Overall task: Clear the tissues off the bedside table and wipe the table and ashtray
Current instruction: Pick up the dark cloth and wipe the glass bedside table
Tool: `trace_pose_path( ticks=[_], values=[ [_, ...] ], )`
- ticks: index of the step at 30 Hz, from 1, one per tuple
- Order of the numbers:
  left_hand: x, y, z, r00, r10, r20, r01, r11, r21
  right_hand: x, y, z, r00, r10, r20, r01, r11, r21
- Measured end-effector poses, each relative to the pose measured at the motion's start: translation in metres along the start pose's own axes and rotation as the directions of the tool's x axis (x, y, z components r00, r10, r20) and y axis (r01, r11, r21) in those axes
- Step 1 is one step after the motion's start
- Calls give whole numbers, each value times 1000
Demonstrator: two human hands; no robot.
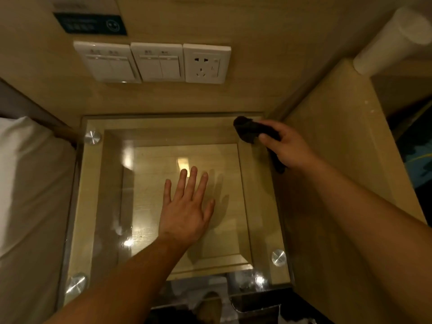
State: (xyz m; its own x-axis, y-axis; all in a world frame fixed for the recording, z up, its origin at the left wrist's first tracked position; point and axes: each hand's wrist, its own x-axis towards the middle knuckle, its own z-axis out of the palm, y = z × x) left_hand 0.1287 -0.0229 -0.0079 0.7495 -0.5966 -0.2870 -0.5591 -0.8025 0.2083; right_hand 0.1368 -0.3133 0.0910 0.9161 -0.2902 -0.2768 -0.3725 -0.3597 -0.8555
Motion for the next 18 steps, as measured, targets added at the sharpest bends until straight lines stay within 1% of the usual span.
trace_pose_path(
  ticks=[3, 5, 6, 7, 8, 9, 10, 11, 15, 18],
  values=[
    [1, 0, 1, 1000, 1, 5, -1, 1000, -10, 45, 7, 4, 997, -63, 39, 66, 994, -89],
    [2, 0, 2, 1000, 1, 10, -1, 1000, -7, 71, 17, 5, 987, -124, 103, 143, 966, -215],
    [3, 0, 3, 1000, -1, 9, 1, 1000, -6, 82, 24, 6, 976, -160, 149, 201, 924, -326],
    [3, 0, 3, 1000, -2, 8, 2, 1000, -7, 90, 32, 7, 961, -180, 210, 259, 853, -452],
    [3, -1, 3, 1000, 0, 11, 0, 1000, -10, 94, 38, 8, 948, -176, 263, 300, 769, -564],
    [4, -1, 4, 1000, 2, 14, -2, 1000, -16, 95, 44, 10, 940, -163, 300, 324, 702, -634],
    [4, -1, 4, 1000, 3, 16, -2, 1000, -21, 93, 50, 12, 938, -144, 316, 327, 671, -666],
    [4, -1, 4, 1000, 2, 15, -2, 1000, -22, 91, 56, 13, 938, -138, 317, 325, 664, -674],
    [6, 0, 2, 999, -8, 41, 9, 1000, -13, 82, 64, 20, 944, -175, 279, 321, 676, -664],
    [6, 0, 0, 999, -3, 47, 4, 1000, -17, 74, 66, 22, 940, -170, 295, 329, 673, -662]
  ],
)
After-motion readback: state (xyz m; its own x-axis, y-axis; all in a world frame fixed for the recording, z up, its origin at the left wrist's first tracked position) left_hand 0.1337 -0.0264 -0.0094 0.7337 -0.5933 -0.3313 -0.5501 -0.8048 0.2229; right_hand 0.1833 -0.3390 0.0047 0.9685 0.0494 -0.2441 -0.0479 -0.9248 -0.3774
